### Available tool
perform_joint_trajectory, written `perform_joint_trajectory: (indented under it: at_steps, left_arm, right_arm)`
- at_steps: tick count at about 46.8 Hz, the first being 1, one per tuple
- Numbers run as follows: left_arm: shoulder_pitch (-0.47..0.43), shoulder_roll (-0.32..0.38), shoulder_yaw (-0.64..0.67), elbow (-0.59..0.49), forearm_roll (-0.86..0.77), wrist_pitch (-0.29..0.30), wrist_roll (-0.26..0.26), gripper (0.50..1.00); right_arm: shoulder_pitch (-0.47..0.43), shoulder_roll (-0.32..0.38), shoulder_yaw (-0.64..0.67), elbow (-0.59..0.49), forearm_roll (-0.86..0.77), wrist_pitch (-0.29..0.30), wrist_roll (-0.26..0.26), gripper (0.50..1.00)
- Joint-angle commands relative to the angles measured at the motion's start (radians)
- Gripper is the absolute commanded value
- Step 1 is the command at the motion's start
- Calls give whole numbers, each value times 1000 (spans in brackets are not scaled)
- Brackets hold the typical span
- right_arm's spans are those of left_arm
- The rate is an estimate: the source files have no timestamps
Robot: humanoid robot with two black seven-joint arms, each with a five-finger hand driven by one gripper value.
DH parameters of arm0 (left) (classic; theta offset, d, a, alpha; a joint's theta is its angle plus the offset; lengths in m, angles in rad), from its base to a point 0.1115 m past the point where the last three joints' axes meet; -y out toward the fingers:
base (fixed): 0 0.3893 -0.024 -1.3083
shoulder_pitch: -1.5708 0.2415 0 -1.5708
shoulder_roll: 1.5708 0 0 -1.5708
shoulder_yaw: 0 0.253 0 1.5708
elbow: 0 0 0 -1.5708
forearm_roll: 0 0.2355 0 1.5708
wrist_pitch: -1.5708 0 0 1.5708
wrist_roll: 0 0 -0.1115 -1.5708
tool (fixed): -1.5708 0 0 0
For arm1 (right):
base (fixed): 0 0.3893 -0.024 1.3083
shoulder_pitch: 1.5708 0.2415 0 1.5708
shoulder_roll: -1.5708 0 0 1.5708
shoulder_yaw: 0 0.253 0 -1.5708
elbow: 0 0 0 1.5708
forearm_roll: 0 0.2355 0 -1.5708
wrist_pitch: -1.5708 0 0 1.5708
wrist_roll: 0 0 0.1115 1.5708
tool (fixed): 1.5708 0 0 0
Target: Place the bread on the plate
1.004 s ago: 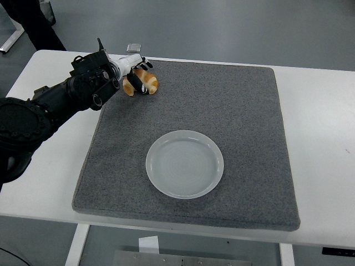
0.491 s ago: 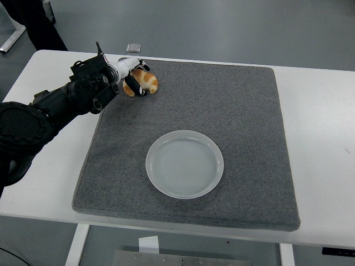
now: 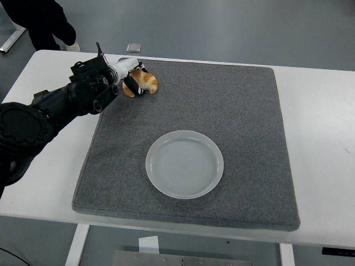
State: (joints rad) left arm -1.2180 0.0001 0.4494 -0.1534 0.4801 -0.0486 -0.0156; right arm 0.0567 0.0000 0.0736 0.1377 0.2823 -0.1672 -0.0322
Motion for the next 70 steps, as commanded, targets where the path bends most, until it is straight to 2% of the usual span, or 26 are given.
perform_joint_trajectory:
  at_steps: [1,3,9,38,55,63,70]
  left_arm:
    - [0,0,2,0,8,9,0,671]
    - [-1,0,2,0,8,13,0,656]
    - [-5,0,44,-2,8,16,-1,500]
    - [-17,0,72,-2,5,19,-12,500]
    - [-98,0,68,-14,-9,1,-17,500]
    - [-182,0,32,-17,-34,-48,-20,500]
    - [-271,32,-26,-17,-55,-138,-21,500]
  right_arm:
    - [0,0,0,0,0,0,0,952]
    - [0,0,0,0,0,0,0,952]
    - [0,0,0,-1,0,0,0,952]
    - [0,0,0,0,0,0,0,952]
    - [0,0,0,0,0,0,0,952]
    - [0,0,0,0,0,0,0,952]
    - [0,0,0,0,0,0,0,952]
